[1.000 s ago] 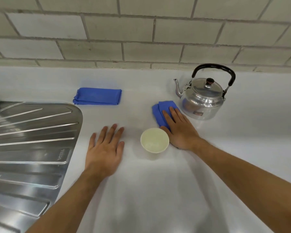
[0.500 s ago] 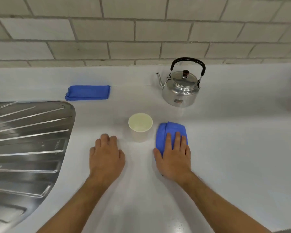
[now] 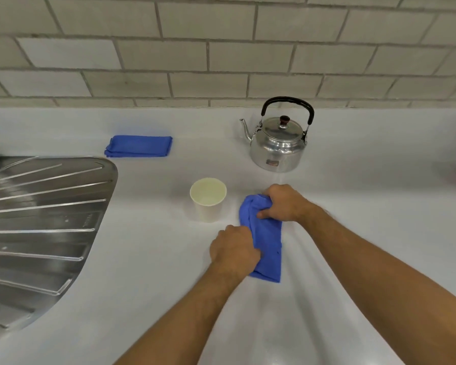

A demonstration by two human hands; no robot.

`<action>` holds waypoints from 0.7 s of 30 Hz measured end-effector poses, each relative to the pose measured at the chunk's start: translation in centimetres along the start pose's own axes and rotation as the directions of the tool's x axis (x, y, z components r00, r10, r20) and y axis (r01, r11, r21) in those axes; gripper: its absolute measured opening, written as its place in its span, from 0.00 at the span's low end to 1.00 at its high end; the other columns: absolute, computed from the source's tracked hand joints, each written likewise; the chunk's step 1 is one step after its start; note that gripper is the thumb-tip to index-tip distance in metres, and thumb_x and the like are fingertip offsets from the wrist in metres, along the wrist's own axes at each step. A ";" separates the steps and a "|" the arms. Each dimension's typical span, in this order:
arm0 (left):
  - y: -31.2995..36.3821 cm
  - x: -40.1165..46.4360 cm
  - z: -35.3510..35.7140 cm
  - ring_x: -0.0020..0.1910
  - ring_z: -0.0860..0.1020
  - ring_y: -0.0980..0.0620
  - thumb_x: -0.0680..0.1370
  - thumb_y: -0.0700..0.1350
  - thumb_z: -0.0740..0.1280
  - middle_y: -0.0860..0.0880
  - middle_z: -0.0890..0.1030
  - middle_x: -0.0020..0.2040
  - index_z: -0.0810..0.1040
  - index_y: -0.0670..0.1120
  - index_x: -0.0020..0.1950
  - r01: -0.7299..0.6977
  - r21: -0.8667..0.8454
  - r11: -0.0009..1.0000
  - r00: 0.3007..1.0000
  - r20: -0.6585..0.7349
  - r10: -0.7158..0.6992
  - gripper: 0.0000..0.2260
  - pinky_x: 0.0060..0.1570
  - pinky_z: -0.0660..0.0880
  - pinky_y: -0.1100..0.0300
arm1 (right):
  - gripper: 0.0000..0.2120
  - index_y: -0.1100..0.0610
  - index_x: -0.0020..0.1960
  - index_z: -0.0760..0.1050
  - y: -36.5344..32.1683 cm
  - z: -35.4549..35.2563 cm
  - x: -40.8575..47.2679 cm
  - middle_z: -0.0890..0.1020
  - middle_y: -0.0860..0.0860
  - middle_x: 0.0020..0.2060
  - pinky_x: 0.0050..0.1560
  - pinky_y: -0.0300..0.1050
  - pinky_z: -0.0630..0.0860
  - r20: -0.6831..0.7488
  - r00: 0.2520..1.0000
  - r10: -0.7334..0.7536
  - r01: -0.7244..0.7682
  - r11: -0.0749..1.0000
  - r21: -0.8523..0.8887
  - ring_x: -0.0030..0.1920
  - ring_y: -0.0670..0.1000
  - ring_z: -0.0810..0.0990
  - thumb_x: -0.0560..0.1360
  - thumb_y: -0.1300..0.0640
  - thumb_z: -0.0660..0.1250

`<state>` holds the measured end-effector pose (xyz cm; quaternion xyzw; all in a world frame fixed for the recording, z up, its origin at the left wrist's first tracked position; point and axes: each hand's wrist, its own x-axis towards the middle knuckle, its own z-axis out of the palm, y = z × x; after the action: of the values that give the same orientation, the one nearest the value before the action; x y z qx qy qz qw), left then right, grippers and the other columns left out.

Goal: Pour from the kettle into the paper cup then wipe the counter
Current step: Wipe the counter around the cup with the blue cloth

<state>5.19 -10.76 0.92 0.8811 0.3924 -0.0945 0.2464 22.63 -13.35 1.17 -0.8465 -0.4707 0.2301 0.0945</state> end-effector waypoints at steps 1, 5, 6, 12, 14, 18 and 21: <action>0.5 -0.1 0.0 0.46 0.77 0.47 0.74 0.50 0.66 0.45 0.78 0.50 0.72 0.45 0.48 -0.015 -0.065 0.998 1.000 -0.012 0.015 0.09 0.43 0.75 0.55 | 0.12 0.59 0.41 0.77 0.5 -0.2 0.1 0.82 0.53 0.39 0.40 0.44 0.77 -0.002 1.000 -0.024 0.024 0.999 0.024 0.42 0.53 0.79 0.68 0.52 0.76; 1.6 -0.7 -0.5 0.38 0.73 0.47 0.74 0.41 0.63 0.47 0.75 0.43 0.66 0.46 0.44 -0.093 -0.346 0.934 0.990 -0.133 0.049 0.05 0.35 0.69 0.58 | 0.08 0.53 0.39 0.77 2.2 -2.1 -0.2 0.80 0.47 0.37 0.33 0.33 0.69 -0.030 0.998 -0.048 0.054 0.969 0.242 0.38 0.45 0.77 0.69 0.56 0.76; 1.6 -0.8 -0.9 0.37 0.72 0.47 0.74 0.41 0.62 0.46 0.74 0.41 0.65 0.47 0.43 -0.117 -0.405 0.907 0.985 -0.161 0.055 0.06 0.33 0.67 0.60 | 0.08 0.54 0.43 0.78 2.5 -2.8 -0.3 0.81 0.48 0.39 0.36 0.35 0.72 -0.033 0.998 -0.045 0.053 0.938 0.343 0.40 0.46 0.78 0.69 0.56 0.76; 1.8 -1.3 -4.5 0.30 0.63 0.55 0.71 0.41 0.63 0.54 0.65 0.34 0.61 0.50 0.37 -0.201 -0.671 0.713 0.975 -0.205 0.082 0.11 0.26 0.62 0.67 | 0.16 0.61 0.57 0.78 2.1 -8.5 -0.9 0.84 0.58 0.53 0.54 0.47 0.80 -0.117 0.978 -0.171 0.205 0.716 0.668 0.56 0.57 0.83 0.70 0.66 0.75; 1.7 -1.2 -6.3 0.31 0.65 0.56 0.70 0.39 0.65 0.54 0.67 0.36 0.63 0.50 0.41 -0.226 -0.720 0.656 0.972 -0.214 0.100 0.11 0.24 0.64 0.70 | 0.20 0.59 0.60 0.79 0.8 -11.0 -0.7 0.84 0.55 0.54 0.55 0.46 0.80 -0.150 0.951 -0.271 0.299 0.671 0.679 0.56 0.54 0.83 0.70 0.69 0.75; -0.1 -0.8 -10.8 0.38 0.78 0.53 0.69 0.40 0.71 0.50 0.79 0.46 0.66 0.52 0.56 -0.217 -0.784 0.582 0.974 -0.215 0.075 0.20 0.33 0.73 0.64 | 0.25 0.55 0.62 0.78 -3.1 -14.8 0.2 0.85 0.48 0.52 0.50 0.39 0.79 -0.206 0.885 -0.417 0.438 0.598 0.671 0.55 0.48 0.83 0.69 0.72 0.74; -3.6 0.3 -14.7 0.38 0.79 0.54 0.70 0.41 0.72 0.52 0.82 0.41 0.79 0.43 0.49 -0.222 -0.778 0.588 0.971 -0.233 0.059 0.10 0.36 0.73 0.64 | 0.22 0.57 0.60 0.80 -6.2 -16.0 2.0 0.85 0.50 0.51 0.51 0.41 0.79 -0.237 0.852 -0.466 0.489 0.548 0.679 0.54 0.49 0.83 0.70 0.73 0.72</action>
<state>2.33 -1.05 12.15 0.7105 0.3425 0.1917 0.5841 26.55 -7.40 16.85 -0.5836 -0.5525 0.3480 0.4827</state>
